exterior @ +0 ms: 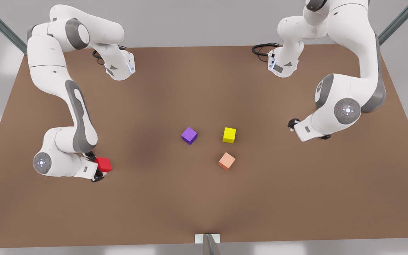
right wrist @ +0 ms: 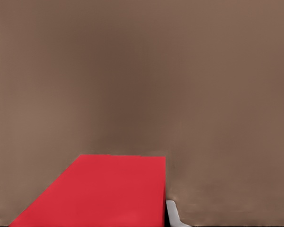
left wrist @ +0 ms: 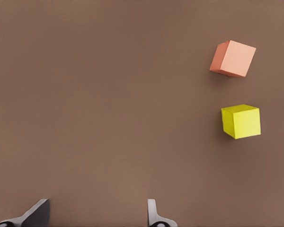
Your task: Pick up red wooden cube and pass to hand red wooden cube and place in blue wooden cube
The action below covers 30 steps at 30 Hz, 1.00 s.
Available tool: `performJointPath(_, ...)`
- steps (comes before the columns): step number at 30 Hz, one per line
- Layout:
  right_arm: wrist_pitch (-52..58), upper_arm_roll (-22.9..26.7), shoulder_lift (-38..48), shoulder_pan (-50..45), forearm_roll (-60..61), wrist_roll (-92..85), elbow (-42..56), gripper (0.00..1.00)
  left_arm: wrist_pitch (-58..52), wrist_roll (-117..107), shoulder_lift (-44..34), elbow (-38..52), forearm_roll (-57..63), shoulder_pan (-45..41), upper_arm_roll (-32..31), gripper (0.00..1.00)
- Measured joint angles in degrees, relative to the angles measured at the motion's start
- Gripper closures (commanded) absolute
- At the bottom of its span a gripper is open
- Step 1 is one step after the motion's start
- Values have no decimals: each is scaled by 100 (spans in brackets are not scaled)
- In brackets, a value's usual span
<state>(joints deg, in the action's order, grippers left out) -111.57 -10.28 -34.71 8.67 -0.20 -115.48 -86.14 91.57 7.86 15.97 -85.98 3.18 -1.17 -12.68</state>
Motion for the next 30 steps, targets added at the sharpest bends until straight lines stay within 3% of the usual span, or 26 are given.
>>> performJointPath(4,-400,523,0,88,-761,289,-38,51,-433,-227,318,980,-484,85,58,0)
performJointPath(12,-1469,1183,-3,294,-1281,708,-506,51,-893,-533,361,1183,-496,134,82,0)
performJointPath(21,-2155,1231,30,846,-1595,975,-1013,50,-964,-755,371,1250,-409,133,47,0)
performJointPath(30,-2339,1213,38,942,-1531,1122,-1432,49,-731,-1054,413,1238,487,93,-106,0)
